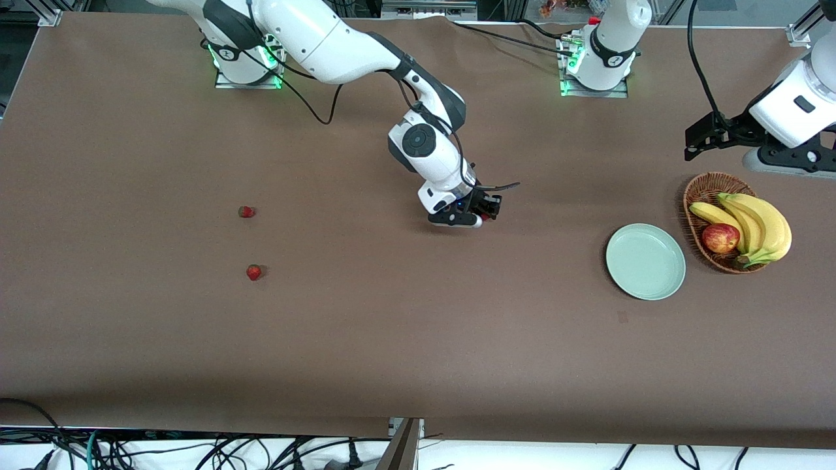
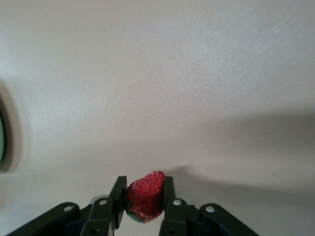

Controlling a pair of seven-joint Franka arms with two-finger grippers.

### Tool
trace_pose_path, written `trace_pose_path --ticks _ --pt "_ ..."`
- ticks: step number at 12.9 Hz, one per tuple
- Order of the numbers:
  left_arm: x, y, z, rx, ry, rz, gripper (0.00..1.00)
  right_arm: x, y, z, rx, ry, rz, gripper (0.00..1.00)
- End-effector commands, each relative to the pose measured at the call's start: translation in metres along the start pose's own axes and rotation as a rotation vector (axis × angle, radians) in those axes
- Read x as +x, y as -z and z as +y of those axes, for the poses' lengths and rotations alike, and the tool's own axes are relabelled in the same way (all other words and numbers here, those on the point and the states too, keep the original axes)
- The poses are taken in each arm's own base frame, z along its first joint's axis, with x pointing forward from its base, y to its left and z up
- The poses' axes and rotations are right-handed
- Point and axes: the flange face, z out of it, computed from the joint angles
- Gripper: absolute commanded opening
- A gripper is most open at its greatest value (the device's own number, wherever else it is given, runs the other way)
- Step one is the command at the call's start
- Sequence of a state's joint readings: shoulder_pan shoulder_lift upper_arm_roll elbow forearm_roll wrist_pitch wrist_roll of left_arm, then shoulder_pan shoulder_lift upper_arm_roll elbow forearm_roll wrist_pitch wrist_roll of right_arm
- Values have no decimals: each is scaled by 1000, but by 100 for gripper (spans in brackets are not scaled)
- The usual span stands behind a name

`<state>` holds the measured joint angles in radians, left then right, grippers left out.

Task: Collect all strawberries into plate
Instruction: 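Carry the strawberry with the right gripper toward the table middle, then release the strawberry with the right gripper while the left gripper approaches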

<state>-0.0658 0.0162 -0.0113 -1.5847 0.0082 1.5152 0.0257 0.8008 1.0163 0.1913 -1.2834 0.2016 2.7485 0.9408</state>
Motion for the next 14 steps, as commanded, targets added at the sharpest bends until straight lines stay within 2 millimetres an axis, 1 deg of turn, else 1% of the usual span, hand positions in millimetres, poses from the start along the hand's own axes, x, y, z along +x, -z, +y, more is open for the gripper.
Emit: trace_pose_path --ticks 1,2,3,4,5,6,8,9,10,11,12,13,14 --pt "13 -19 10 -30 -36 -65 100 -4 -10 -5 21 -3 15 20" --pt "16 -26 14 -30 -43 -80 100 -3 -9 -5 22 -2 14 40" --pt "24 -40 16 -32 -45 -106 100 0 -6 -6 22 12 24 99" --pt "29 -57 16 -32 -47 -139 100 9 0 -6 20 9 38 100" --pt "35 -74 15 -33 -46 -171 100 19 16 -13 25 10 46 100" --pt "41 -94 14 -35 -45 -200 100 37 33 -14 4 2 44 100" --pt "56 -132 19 -38 -51 -220 100 83 84 -12 -51 -42 22 100" --pt "59 -153 27 -38 -64 -199 100 102 106 -9 -71 -50 20 100" --pt "59 -184 34 -38 -72 -173 100 116 126 -5 -96 -34 8 100" --pt "58 -213 45 -38 -84 -138 100 135 145 6 -134 -24 -14 100" --pt "56 -236 59 -42 -88 -92 100 156 166 19 -169 -14 -36 100" --pt "56 -253 84 -53 -74 -61 100 176 188 34 -203 2 -63 100" --pt "58 -271 121 -61 -7 -56 100 194 202 53 -234 24 -95 100"
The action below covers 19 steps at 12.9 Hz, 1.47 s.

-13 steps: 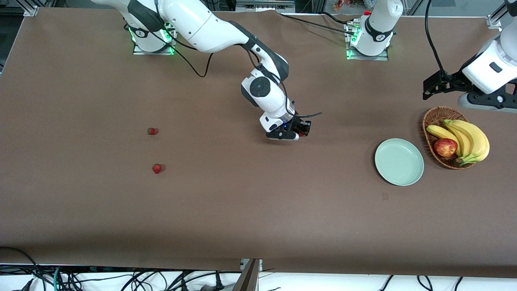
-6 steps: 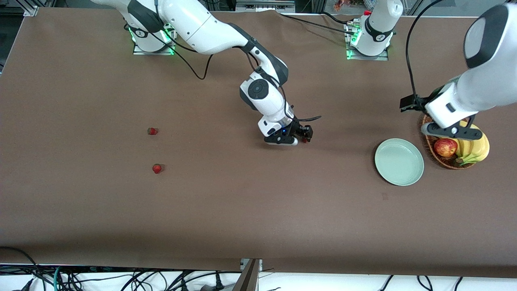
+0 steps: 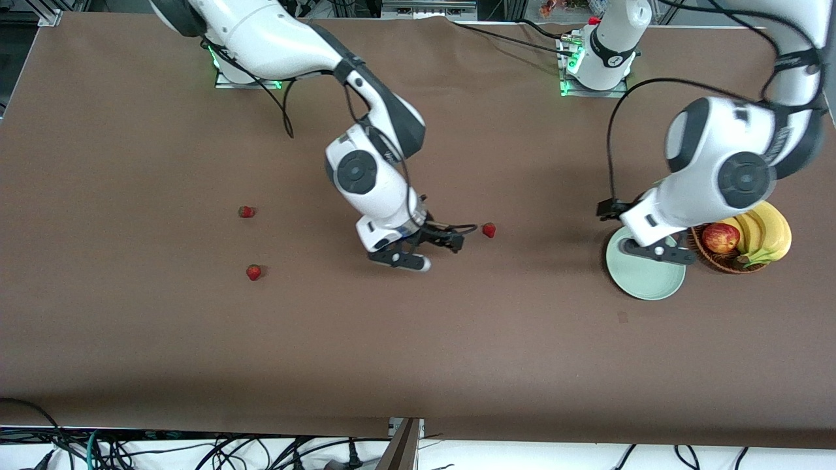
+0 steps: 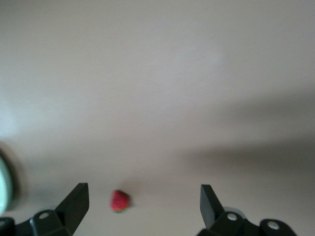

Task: Collect all strawberries into plate
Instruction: 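Grasp the strawberry with the left gripper while the right gripper returns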

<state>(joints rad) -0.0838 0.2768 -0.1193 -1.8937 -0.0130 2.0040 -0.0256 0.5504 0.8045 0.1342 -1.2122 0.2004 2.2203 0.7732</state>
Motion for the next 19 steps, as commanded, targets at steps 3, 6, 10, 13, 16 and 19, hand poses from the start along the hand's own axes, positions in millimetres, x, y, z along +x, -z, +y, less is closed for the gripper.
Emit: trace_pose_path --ticks 3,6,10,13,16,19 --pt "8 -79 133 -46 250 73 100 65 39 99 -160 78 -142 100" --pt "7 -133 190 -39 346 134 100 109 55 185 -286 258 -228 100" --pt "6 -174 214 -36 408 168 100 148 45 290 -366 330 -293 100" --pt "3 -177 215 -32 409 160 25 155 18 338 -359 350 -279 100" --pt "3 -176 214 -26 422 153 11 158 10 349 -349 376 -251 100" --pt "4 -147 194 66 422 76 6 159 2 350 -352 379 -235 100"
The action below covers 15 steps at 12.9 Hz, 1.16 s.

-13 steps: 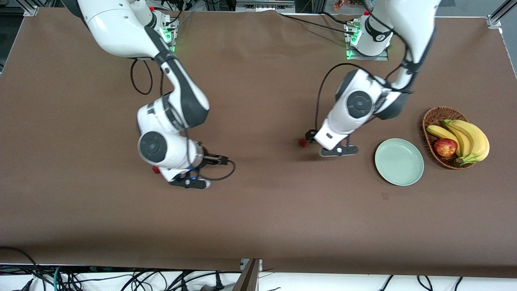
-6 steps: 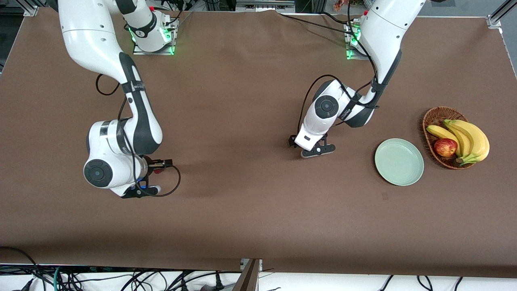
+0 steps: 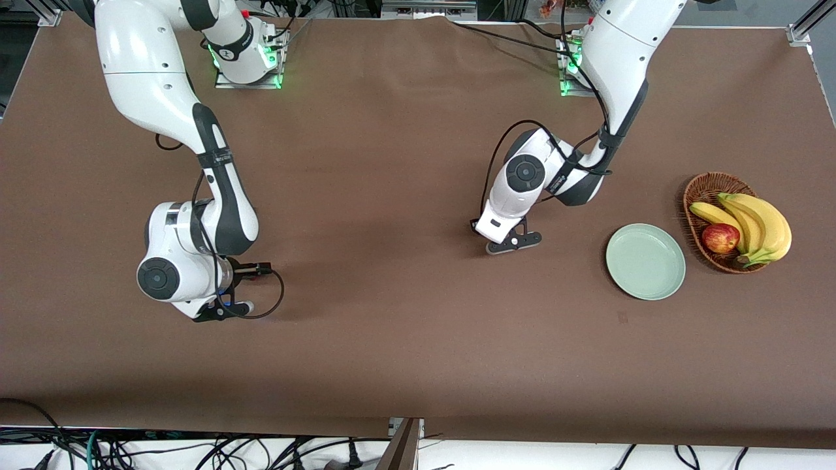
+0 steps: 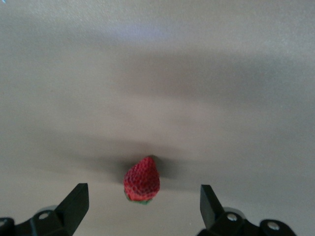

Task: Collect all strawberries into plate
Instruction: 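Place the strawberry on the plate while the right gripper grasps another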

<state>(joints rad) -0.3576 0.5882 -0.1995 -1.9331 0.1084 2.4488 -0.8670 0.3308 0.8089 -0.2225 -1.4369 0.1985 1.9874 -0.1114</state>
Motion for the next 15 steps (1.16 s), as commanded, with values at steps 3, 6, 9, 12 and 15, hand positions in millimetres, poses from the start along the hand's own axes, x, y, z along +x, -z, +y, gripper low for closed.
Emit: trace_pose_path --ticks 3,6,9,12,15 --pt "54 82 -59 226 -167 -128 6 -1 -7 -2 2 16 12 99" --pt "101 104 -127 265 -350 -215 6 -2 -18 -2 -2 15 19 81" --pt "145 98 -215 200 -519 -271 10 -4 -18 -3 0 12 9 40" --pt "184 66 -284 87 -751 -221 14 -3 -14 -5 2 15 15 19" --pt "203 27 -309 35 -970 -148 17 -4 -2 -35 48 30 8 19"
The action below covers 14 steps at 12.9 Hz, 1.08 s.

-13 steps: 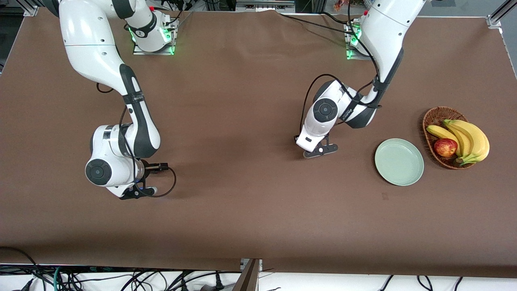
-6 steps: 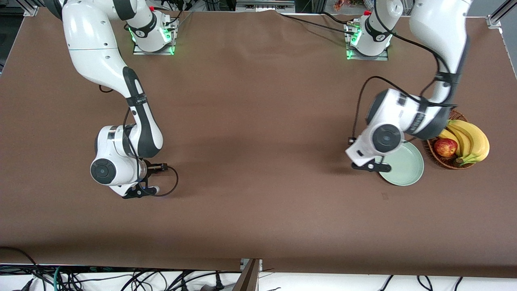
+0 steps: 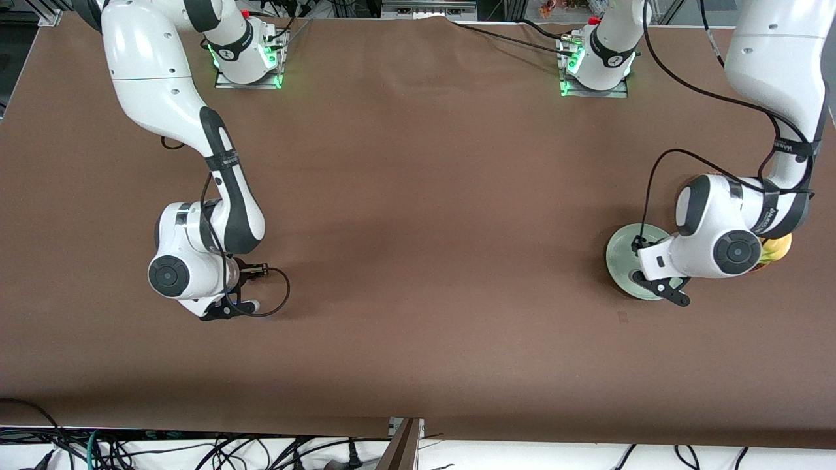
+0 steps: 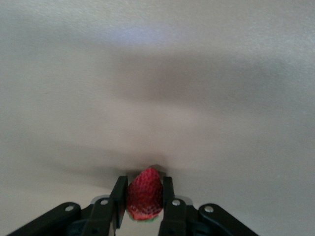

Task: Collect all strawberries into plate
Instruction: 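Place the strawberry on the plate while the right gripper grasps another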

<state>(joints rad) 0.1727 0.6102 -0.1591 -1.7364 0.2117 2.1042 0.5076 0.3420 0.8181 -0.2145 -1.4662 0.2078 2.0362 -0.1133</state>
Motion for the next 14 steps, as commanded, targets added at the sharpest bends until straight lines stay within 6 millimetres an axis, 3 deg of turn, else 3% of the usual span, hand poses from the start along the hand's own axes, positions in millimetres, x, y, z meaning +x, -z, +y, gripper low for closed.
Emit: trace_pose_path --ticks 1,2,3,4,6,8,11,14 --pt "3 -22 -10 -10 -114 34 21 -3 18 -50 70 -2 -4 19" --pt "4 -24 -10 -13 -117 32 31 -3 18 -68 84 -60 -6 20" --pt "3 -25 -10 -14 -117 31 55 -6 16 -102 108 -111 -8 20" --pt "2 -25 -10 -16 -116 27 100 -10 16 -136 131 -162 -14 20" --pt "-3 -21 -13 -21 -107 20 100 -9 22 -199 153 -260 67 20" --pt "-9 -9 -17 -23 -90 12 100 -22 23 -267 222 -351 112 20" --pt "-13 23 -12 -71 -28 35 100 -51 2 -374 335 -478 215 20" --pt "-14 37 -4 -140 79 47 100 -68 -12 -451 458 -561 309 21"
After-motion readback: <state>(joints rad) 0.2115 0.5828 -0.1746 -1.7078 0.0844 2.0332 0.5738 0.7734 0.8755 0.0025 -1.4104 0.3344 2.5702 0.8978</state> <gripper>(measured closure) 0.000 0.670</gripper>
